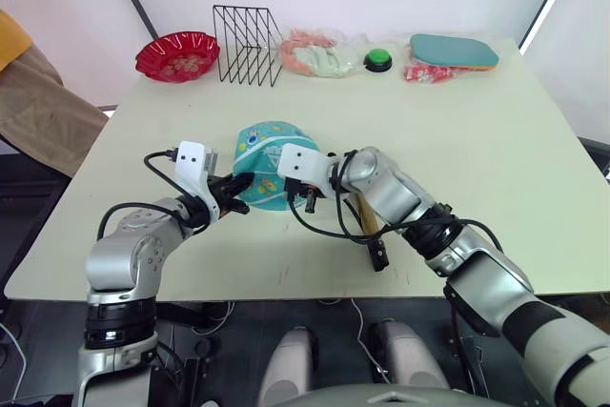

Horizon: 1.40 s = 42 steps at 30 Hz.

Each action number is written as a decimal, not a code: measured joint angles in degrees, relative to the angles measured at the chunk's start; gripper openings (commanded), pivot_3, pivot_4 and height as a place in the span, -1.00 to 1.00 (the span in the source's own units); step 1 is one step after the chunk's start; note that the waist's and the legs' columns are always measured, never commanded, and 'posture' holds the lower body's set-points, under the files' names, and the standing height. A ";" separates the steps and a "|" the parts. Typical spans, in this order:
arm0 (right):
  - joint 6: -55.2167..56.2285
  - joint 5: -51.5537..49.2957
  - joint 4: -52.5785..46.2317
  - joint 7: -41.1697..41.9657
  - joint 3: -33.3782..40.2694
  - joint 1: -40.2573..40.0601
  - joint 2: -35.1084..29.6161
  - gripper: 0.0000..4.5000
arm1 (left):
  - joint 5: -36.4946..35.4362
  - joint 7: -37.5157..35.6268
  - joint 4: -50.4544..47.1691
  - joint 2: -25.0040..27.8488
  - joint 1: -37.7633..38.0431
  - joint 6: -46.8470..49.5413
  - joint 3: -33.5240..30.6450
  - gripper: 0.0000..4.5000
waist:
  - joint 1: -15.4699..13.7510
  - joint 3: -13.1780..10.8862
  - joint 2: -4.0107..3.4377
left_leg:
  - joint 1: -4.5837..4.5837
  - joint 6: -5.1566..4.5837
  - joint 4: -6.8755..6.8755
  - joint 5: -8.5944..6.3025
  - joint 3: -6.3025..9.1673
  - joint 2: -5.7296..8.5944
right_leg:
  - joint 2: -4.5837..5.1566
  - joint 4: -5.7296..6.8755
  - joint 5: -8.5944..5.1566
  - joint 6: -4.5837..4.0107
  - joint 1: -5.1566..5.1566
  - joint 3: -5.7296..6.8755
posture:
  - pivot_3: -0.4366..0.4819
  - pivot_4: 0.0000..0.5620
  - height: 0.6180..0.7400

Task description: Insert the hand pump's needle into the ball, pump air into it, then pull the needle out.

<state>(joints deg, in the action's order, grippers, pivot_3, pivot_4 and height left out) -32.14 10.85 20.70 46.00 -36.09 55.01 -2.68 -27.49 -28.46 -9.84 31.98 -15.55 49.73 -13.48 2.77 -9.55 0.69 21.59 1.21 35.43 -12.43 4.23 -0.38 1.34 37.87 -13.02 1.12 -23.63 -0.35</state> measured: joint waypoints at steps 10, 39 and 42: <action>5.82 5.74 7.48 -0.37 -2.11 2.13 3.32 -0.89 | 0.54 0.08 0.62 0.18 0.14 0.01 -0.25 -1.00 | 0.47 0.40 0.11 | -0.17 0.00 -0.01 0.00 -0.02 -0.14 | -0.18 0.03 0.01 -0.05 0.07 -0.09 | -0.05 -0.47 1.00; 25.61 9.48 38.13 -7.05 -0.03 8.50 11.84 -0.89 | 1.11 1.67 1.57 -0.83 1.61 1.10 -1.59 -1.00 | 1.94 1.37 -0.17 | -1.52 0.31 -0.43 -0.21 0.39 -0.21 | -0.21 -0.02 -0.35 -0.66 0.97 -0.48 | -0.05 -0.47 1.00; 26.62 9.47 39.35 -7.89 -0.03 8.50 11.87 -0.89 | 1.12 1.89 1.57 -0.95 1.49 1.14 -1.23 -1.00 | 1.82 1.43 -0.24 | -1.52 0.33 -0.44 -0.22 0.53 -0.18 | -0.21 -0.02 -0.35 -0.66 0.98 -0.48 | -0.05 -0.47 1.00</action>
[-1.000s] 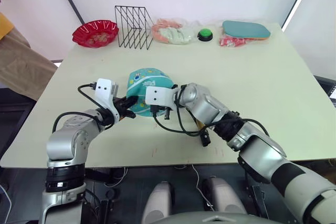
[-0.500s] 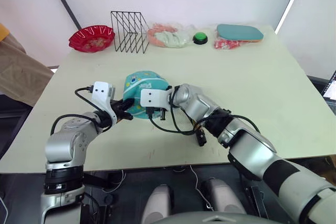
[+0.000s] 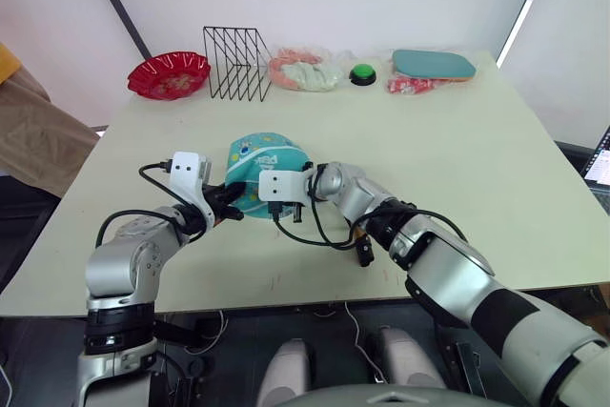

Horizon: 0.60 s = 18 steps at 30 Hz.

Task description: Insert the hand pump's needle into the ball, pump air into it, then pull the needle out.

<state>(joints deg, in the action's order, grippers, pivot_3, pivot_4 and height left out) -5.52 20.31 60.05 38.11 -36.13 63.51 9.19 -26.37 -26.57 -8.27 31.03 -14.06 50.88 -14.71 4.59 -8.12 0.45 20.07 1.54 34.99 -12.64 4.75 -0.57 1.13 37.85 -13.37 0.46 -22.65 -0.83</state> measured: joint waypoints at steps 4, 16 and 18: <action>1.02 -0.01 1.17 -0.89 0.00 -0.03 0.02 -0.89 | 0.29 0.06 0.01 -0.01 -0.17 0.00 0.56 -1.00 | -0.27 0.07 -0.10 | -0.01 0.02 0.00 -0.01 0.07 0.02 | 0.04 -0.02 0.00 0.00 0.03 0.00 | -0.05 -0.47 1.00; 0.91 -4.74 4.10 -1.00 4.36 -0.55 0.05 -0.89 | 0.37 -0.05 0.40 -0.22 -0.38 -1.00 1.48 -1.00 | -0.59 0.08 -0.17 | 0.02 0.04 -0.01 -0.02 0.21 0.11 | 0.32 -0.07 -0.02 0.00 0.04 0.12 | -0.05 -0.47 1.00; 0.53 -5.86 4.44 -0.92 5.77 -0.55 0.08 -0.89 | 0.36 -0.21 0.69 -0.25 -0.46 -1.49 1.62 -1.00 | -0.62 0.08 -0.17 | 0.03 0.04 -0.02 -0.03 0.25 0.12 | 0.34 -0.08 -0.02 0.00 0.04 0.15 | -0.05 -0.47 1.00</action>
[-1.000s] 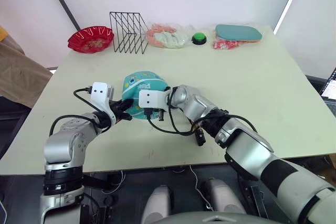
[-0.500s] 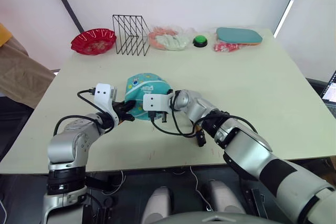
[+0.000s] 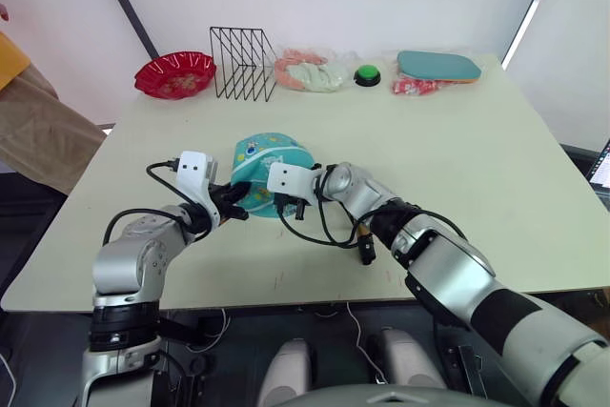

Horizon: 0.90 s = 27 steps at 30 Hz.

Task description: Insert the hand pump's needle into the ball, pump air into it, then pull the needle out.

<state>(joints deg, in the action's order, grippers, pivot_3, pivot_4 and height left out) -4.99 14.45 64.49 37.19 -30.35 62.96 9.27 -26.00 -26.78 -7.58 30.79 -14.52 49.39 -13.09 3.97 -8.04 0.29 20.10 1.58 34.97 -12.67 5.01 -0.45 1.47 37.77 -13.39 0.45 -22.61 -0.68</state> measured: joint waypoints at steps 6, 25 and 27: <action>-0.13 -1.45 0.81 -0.06 1.71 0.30 0.00 -0.89 | 0.00 -0.92 1.67 -0.10 -0.82 -1.06 0.14 -1.00 | -0.05 -0.02 -0.05 | 0.10 0.01 0.00 0.00 0.17 0.04 | 0.13 -0.06 0.00 0.00 -0.01 0.18 | -0.05 -0.47 1.00; -10.04 0.99 -10.35 2.27 2.39 -0.56 -0.42 -0.67 | 1.70 -3.17 2.62 0.20 -1.46 -4.94 0.06 -1.00 | -0.19 -1.04 -0.40 | 0.98 -0.01 0.00 0.01 0.65 0.14 | 0.35 -0.14 0.00 0.00 -0.56 1.25 | -0.05 -0.47 1.00; -11.07 0.85 -12.22 2.57 2.81 -1.48 -0.62 -0.38 | 1.80 -3.25 2.56 -0.02 -1.80 -4.82 0.12 -1.00 | -0.25 -1.07 -0.37 | 1.02 -0.01 0.00 0.01 0.67 0.14 | 0.37 -0.15 0.00 0.00 -0.56 1.29 | -0.05 -0.47 1.00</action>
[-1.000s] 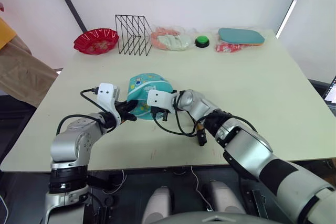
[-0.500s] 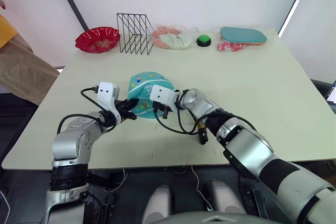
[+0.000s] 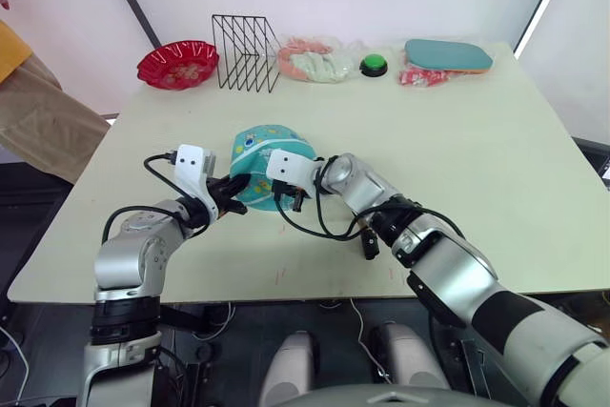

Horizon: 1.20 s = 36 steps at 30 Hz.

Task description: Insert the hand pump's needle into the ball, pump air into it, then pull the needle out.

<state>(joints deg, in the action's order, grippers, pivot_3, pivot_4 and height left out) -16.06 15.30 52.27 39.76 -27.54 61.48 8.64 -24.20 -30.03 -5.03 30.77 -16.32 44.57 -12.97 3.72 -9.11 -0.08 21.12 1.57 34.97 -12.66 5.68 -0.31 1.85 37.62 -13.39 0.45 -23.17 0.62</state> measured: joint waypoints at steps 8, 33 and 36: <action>-8.12 -0.60 -15.24 4.34 -0.20 -5.44 -4.83 0.38 | 0.42 -0.34 -0.53 -0.57 -1.66 0.00 0.86 -1.00 | -1.42 -0.63 0.11 | 0.93 0.29 0.05 0.58 0.05 0.10 | -0.09 0.08 0.02 0.02 -0.63 0.35 | -0.05 -0.47 1.00; -29.91 -29.73 -84.61 19.78 26.19 -31.79 -39.72 0.38 | -0.67 -1.35 -2.00 -0.19 -2.89 0.17 1.86 -1.00 | -3.08 -1.19 0.51 | 1.75 0.27 0.02 0.56 0.37 0.14 | 0.07 -0.84 0.17 0.30 -0.68 1.17 | -0.05 -0.47 1.00; -29.60 -34.64 -87.57 19.96 31.89 -36.87 -42.88 0.38 | -0.70 -1.63 -1.87 0.08 -2.90 -0.08 1.88 -1.00 | -3.05 -1.28 0.57 | 1.75 0.27 0.03 0.56 0.25 0.15 | 0.08 -0.84 0.17 0.30 -0.68 1.14 | -0.05 -0.47 1.00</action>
<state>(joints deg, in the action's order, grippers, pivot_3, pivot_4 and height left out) -45.66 -19.34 -35.30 59.71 4.35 24.61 -34.23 -24.90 -31.65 -6.90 30.85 -19.22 44.50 -11.09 0.67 -10.39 0.49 22.87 1.84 35.00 -12.10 5.93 -0.16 1.93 36.78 -13.22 0.75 -23.86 1.75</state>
